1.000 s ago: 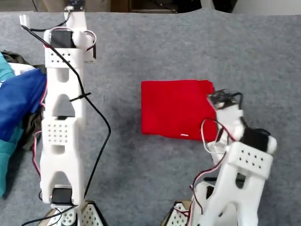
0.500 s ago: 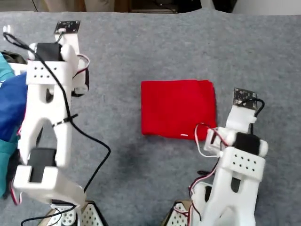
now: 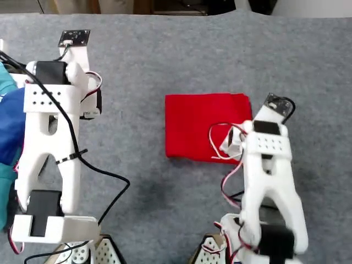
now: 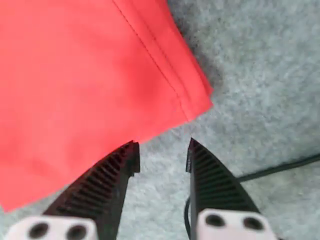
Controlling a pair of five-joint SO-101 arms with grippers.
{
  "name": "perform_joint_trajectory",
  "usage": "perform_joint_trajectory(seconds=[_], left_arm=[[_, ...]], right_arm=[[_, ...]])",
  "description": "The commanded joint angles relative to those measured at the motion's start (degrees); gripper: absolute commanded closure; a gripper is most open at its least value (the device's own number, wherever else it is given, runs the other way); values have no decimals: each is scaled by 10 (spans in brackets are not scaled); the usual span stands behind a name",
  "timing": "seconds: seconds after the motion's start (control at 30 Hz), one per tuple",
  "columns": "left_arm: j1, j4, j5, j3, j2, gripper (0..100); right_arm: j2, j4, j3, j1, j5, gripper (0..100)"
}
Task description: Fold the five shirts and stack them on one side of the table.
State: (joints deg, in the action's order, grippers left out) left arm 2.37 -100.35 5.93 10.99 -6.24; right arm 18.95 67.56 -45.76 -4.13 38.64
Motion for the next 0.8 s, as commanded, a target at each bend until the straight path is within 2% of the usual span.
perform_joint_trajectory(seconds=[0.0,0.17,0.4,0.6,0.77], left_arm=[[5,-4,-6,-1,-32,980],[5,-4,-6,-2,-34,980],[4,-4,-7,-2,-31,980],[4,-4,-7,-2,-31,980],[4,-4,-7,-2,-32,980]], right_arm=[[-36,-44,28,2,12,825],[-60,-95,27,-4,50,824],[-67,-98,28,-5,56,820],[-63,-95,2,-3,69,680],[-66,-105,-19,-1,69,666]])
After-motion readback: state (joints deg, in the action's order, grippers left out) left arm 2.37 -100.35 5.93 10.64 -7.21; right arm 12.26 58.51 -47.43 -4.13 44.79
